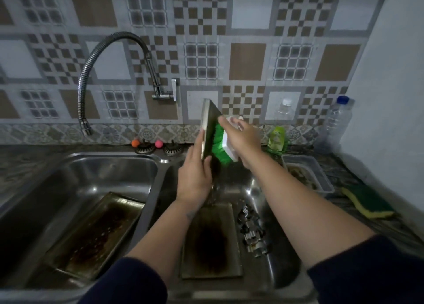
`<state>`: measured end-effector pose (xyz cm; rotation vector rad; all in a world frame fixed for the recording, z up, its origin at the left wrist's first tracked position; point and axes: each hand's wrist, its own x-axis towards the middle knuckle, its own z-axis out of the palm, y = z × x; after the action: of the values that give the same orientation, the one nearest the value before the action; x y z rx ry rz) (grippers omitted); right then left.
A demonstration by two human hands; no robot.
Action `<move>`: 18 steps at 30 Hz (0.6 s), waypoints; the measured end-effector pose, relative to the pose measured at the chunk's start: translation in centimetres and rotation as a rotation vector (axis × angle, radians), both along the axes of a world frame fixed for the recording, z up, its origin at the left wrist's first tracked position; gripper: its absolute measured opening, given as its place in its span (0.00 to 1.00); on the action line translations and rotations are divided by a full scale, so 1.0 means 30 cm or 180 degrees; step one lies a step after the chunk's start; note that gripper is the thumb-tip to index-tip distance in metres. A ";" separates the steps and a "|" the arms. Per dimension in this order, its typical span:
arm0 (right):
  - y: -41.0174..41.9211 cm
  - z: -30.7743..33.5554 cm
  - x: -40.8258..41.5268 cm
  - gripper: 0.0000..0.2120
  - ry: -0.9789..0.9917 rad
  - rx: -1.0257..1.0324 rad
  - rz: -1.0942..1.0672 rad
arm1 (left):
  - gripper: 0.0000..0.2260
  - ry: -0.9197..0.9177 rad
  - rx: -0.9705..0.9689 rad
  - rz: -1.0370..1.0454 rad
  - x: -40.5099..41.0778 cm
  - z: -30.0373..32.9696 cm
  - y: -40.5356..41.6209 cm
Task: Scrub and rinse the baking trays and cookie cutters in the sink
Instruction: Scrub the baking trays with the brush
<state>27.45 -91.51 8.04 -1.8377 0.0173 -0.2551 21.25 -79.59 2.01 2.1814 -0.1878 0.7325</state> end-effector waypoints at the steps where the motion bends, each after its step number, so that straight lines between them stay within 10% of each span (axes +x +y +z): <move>1: 0.015 0.013 -0.015 0.35 0.0068 0.0168 0.0014 | 0.28 0.0046 0.0204 0.0018 -0.006 0.006 -0.017; 8: -0.002 0.017 -0.027 0.35 0.0179 -0.0055 -0.0264 | 0.23 0.0455 0.1686 0.0279 -0.045 -0.014 -0.024; 18: 0.009 0.082 -0.059 0.28 -0.0002 0.0228 0.0273 | 0.27 0.1338 0.0378 0.0538 0.025 -0.042 0.229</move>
<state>25.67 -91.23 10.50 -1.7626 -0.0521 -0.1928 21.99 -72.72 0.73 2.4305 0.1754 0.3442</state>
